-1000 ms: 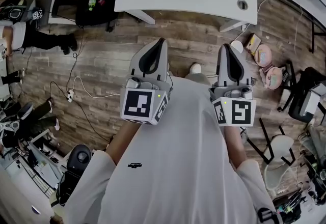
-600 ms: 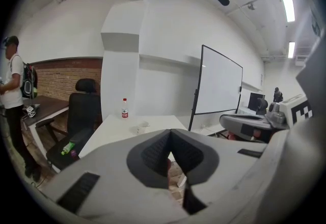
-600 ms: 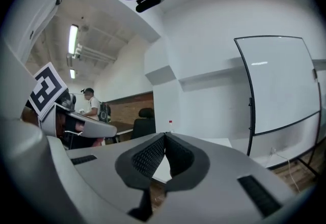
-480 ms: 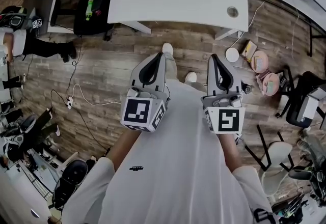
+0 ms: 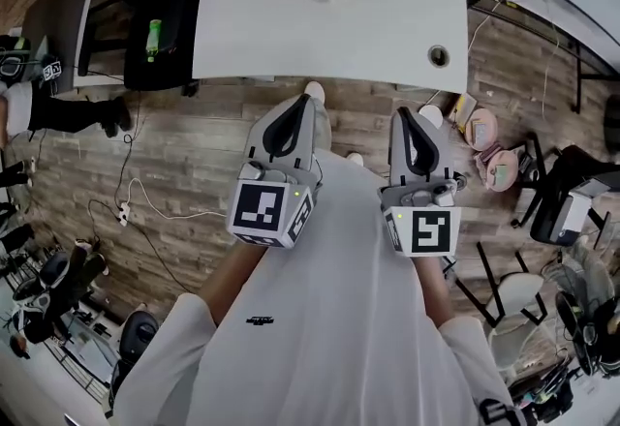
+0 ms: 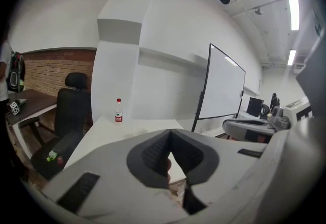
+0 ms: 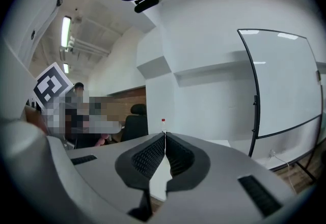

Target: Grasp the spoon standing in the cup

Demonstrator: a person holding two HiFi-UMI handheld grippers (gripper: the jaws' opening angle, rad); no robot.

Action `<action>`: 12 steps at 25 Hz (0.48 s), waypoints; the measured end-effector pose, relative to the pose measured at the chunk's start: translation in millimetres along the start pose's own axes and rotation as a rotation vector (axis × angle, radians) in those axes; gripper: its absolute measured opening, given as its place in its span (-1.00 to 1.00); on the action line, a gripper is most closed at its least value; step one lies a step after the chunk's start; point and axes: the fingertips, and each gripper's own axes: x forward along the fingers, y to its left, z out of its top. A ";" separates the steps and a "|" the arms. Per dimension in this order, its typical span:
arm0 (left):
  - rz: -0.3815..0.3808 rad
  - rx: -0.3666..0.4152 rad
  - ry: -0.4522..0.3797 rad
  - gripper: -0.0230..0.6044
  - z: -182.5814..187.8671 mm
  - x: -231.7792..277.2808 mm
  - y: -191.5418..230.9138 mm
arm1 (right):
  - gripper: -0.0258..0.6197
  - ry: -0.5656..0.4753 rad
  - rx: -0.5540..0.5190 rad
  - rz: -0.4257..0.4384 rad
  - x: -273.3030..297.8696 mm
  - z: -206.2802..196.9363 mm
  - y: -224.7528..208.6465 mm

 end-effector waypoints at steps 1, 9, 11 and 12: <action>-0.005 -0.003 0.000 -0.94 7.0 9.8 9.6 | -0.92 0.004 0.002 0.001 12.8 3.8 -0.6; -0.056 -0.024 0.005 -0.94 49.0 82.7 82.1 | -0.92 0.017 0.018 -0.055 113.4 26.3 -9.9; -0.062 -0.033 0.009 -0.94 52.9 94.9 99.6 | -0.92 0.023 0.015 -0.064 134.3 28.8 -9.3; -0.064 -0.037 0.010 -0.94 55.0 100.0 108.6 | -0.92 0.028 0.013 -0.064 144.8 30.0 -8.2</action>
